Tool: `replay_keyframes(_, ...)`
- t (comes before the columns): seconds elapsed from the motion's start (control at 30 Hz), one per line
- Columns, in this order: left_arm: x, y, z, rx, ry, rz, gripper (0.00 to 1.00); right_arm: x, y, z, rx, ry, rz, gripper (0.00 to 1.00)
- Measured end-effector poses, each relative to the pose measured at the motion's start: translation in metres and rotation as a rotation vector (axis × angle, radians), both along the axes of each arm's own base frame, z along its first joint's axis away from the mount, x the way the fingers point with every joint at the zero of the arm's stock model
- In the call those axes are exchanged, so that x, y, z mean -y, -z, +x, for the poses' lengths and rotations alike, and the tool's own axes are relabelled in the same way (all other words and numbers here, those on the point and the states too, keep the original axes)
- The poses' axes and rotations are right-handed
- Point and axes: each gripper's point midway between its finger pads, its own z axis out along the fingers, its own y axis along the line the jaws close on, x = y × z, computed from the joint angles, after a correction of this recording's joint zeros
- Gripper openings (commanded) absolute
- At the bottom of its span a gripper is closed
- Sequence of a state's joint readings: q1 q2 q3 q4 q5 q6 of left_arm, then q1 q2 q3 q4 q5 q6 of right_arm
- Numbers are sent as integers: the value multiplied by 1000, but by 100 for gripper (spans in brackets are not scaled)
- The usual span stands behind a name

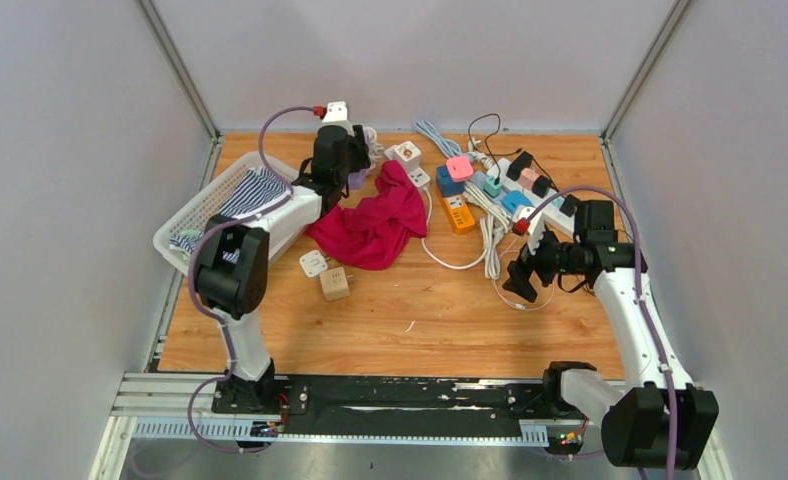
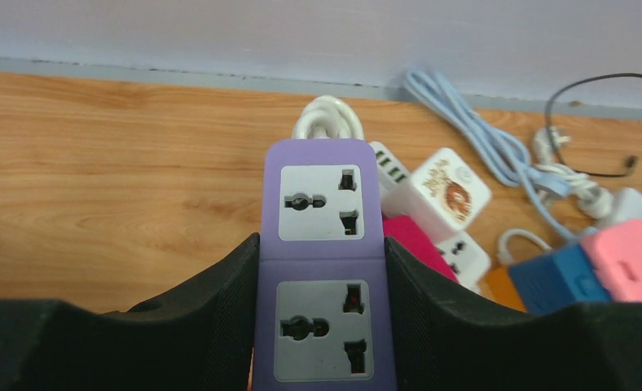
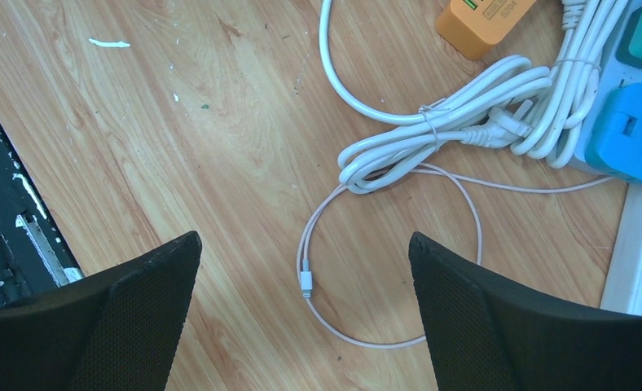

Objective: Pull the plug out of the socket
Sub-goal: Place the socket at the center of the board.

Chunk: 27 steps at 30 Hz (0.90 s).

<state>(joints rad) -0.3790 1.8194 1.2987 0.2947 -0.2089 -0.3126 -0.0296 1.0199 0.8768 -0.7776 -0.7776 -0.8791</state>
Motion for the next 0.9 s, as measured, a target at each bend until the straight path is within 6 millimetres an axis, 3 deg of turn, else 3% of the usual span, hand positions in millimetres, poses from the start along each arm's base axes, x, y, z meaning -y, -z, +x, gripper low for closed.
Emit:
replay_keyframes(0.13,-11,25,20,-22,-92,52,0,0,5,1,-24,1,0,98)
replay_keyframes(0.27,-29,37,35,-26,-204,99,0,1,12,2,-53,4,-4,98)
replay_keyframes(0.47,-53,60,42,-60,-324,142,3,4,20,4,-86,13,-19,98)
replay_keyframes(0.53,-59,66,42,-74,-349,145,9,5,22,4,-91,16,-23,98)
replay_keyframes(0.73,-69,75,49,-117,-406,159,48,7,23,5,-94,25,-38,98)
replay_keyframes(0.9,-76,80,47,-140,-417,156,55,8,23,5,-94,26,-39,98)
